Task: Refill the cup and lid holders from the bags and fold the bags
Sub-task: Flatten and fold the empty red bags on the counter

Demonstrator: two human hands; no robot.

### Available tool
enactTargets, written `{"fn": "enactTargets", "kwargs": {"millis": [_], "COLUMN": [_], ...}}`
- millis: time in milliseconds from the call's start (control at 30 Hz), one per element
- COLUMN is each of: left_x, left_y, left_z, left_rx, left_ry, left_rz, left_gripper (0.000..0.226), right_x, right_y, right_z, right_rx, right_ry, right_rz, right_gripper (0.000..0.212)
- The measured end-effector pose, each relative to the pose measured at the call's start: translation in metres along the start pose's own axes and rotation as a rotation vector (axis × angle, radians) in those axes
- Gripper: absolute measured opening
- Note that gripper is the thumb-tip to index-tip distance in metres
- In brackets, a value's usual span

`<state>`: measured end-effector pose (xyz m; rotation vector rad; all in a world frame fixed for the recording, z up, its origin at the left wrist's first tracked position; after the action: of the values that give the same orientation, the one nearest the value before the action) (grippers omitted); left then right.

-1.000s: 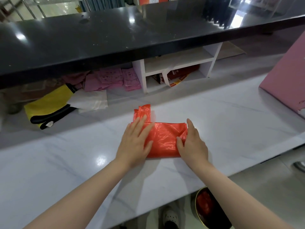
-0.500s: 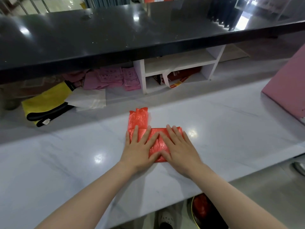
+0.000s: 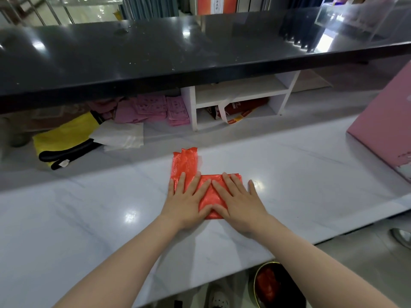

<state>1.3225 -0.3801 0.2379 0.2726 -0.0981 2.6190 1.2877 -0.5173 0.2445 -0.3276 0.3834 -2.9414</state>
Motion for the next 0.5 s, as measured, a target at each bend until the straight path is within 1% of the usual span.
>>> {"fn": "enactTargets", "kwargs": {"millis": [133,200,233,333,400,500], "left_x": [0.001,0.006,0.009,0.023,0.032,0.042], "left_y": [0.001,-0.002,-0.005,-0.018,-0.026,-0.031], "left_z": [0.001,0.006,0.011,0.025,0.025,0.022], "left_rx": [0.075,0.153,0.19,0.17,0.104,0.142], "left_ry": [-0.104,-0.122,-0.103,0.002,-0.001,-0.046], "left_rz": [-0.028,-0.049,-0.067,-0.16,-0.205,-0.244], "left_gripper": [0.073,0.075,0.076,0.087,0.095,0.102], "right_x": [0.008,0.017,0.023,0.036,0.039,0.037], "right_y": [0.005,0.009,0.01,0.013,0.014,0.013], "right_z": [0.002,0.009,0.015,0.027,0.029,0.035], "right_rx": [-0.051,-0.113,-0.161,-0.279,-0.275,-0.279], "right_ry": [-0.074,-0.037,0.016,0.193,0.233,0.247], "right_rz": [0.121,0.187,0.215,0.277,0.288,0.249], "right_gripper": [0.1,0.104,0.098,0.056,0.036,0.02]}}
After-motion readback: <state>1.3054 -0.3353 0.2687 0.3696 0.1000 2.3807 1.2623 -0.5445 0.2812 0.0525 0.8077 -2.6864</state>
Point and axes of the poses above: each hand's wrist, its own x-axis away from the middle knuckle, its own z-axis out of the back of the hand, y = z × x, the point moved 8 cm from there along -x, towards the middle knuckle, and after that the axes turned 7 degrees about -x, right-handed, at the moved point
